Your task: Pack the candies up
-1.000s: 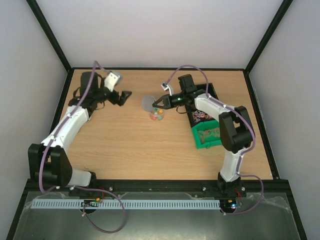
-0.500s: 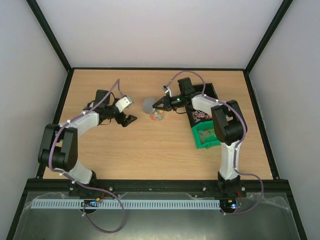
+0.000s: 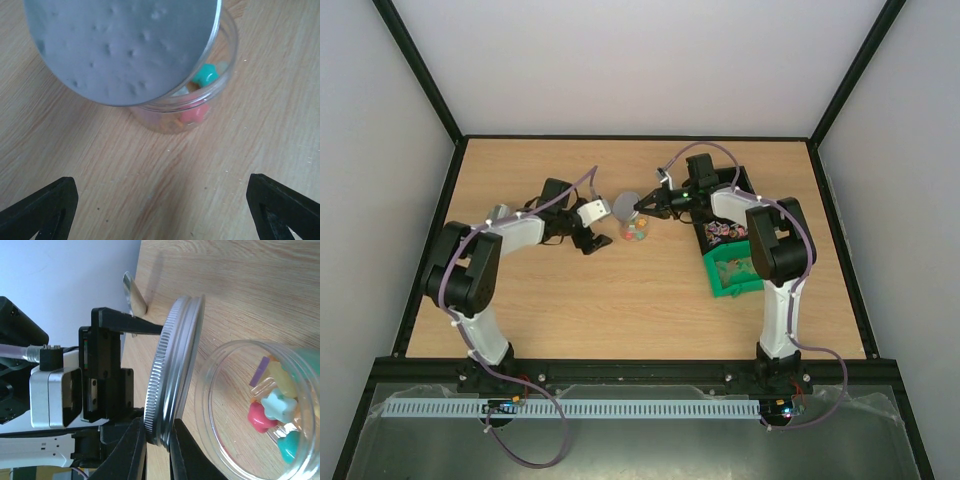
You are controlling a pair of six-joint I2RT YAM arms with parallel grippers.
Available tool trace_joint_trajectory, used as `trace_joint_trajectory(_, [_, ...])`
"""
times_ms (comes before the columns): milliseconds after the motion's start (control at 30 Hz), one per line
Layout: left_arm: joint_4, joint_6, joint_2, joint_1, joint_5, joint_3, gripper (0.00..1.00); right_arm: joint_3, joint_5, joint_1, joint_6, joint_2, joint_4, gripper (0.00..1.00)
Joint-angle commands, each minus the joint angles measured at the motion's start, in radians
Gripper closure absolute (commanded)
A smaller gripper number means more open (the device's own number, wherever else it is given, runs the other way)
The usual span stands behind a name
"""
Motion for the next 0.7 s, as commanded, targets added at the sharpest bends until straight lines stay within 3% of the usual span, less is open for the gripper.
trace_joint_trajectory(0, [0.012, 0.05, 0.042, -0.006, -0.015, 0.056, 0.05, 0.009, -0.044, -0.005, 0.025, 0.033, -0.001, 0.91])
trace_joint_trajectory(233, [-0.078, 0.216, 0.093, -0.005, 0.048, 0.112, 0.06, 0.003, -0.048, -0.016, 0.005, 0.03, -0.027, 0.89])
trace_joint_trajectory(433, [-0.194, 0.268, 0.166, -0.006, 0.067, 0.238, 0.07, -0.001, -0.049, -0.03, 0.009, 0.042, -0.026, 0.88])
trace_joint_trajectory(667, [-0.264, 0.278, 0.225, -0.011, 0.08, 0.343, 0.23, -0.002, -0.055, -0.033, -0.002, 0.051, -0.042, 0.86])
